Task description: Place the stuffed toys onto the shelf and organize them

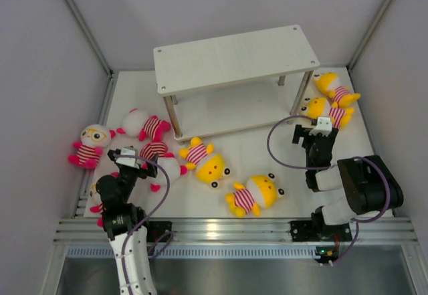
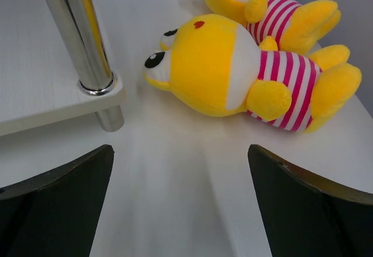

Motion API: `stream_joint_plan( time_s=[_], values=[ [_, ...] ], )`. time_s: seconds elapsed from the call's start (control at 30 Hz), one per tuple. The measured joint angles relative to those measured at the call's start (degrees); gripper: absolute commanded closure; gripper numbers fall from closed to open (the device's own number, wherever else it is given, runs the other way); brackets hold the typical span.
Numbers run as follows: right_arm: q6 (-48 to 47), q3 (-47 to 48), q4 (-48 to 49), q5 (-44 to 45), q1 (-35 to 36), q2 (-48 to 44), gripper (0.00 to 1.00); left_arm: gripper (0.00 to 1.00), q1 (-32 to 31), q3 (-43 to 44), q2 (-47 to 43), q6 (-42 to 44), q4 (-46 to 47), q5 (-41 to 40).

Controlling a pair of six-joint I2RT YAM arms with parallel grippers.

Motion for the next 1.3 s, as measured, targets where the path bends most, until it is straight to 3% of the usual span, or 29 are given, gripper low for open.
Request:
stream_joint_plan(
  time_s=[0.4,0.57,0.67,0.77,0.97,1.17,1.3],
  values=[
    [0.6,0.9,-2.4,-0.7,-0.7,-0.9,0.01,0.01,-0.5,2.1,1.4,-1.7,-0.1,-3.9],
    [7.0,6.5,-21.4,5.0,-2.1,-18.5,0.01,0.01,-0.7,10.1,9.2,-1.5,-1.2,-4.8],
    [11.0,15.6,-33.5,6.2,-5.2,-28.1,0.01,0.01,-0.7,15.6,14.3,-1.1,-2.4,-4.8],
    [14.3,29.1,-46.8,6.8,-9.4,-30.2,0.01,0.01,-0.7,18.9,17.4,-0.7,-4.4,-4.5],
    [19.2,44.9,-63.4,-1.7,-19.9,-20.7,0.06,0.01,-0.7,19.4,18.6,-0.2,-9.6,-4.7],
    [24.3,46.8,-73.1,-16.0,-32.0,-3.2,0.24,0.01,-0.7,18.7,17.5,0.1,-10.4,-5.2],
    [26.8,46.9,-74.6,-23.7,-37.9,4.5,0.27,0.01,-0.7,16.7,16.7,0.5,-9.9,-6.3]
  ],
)
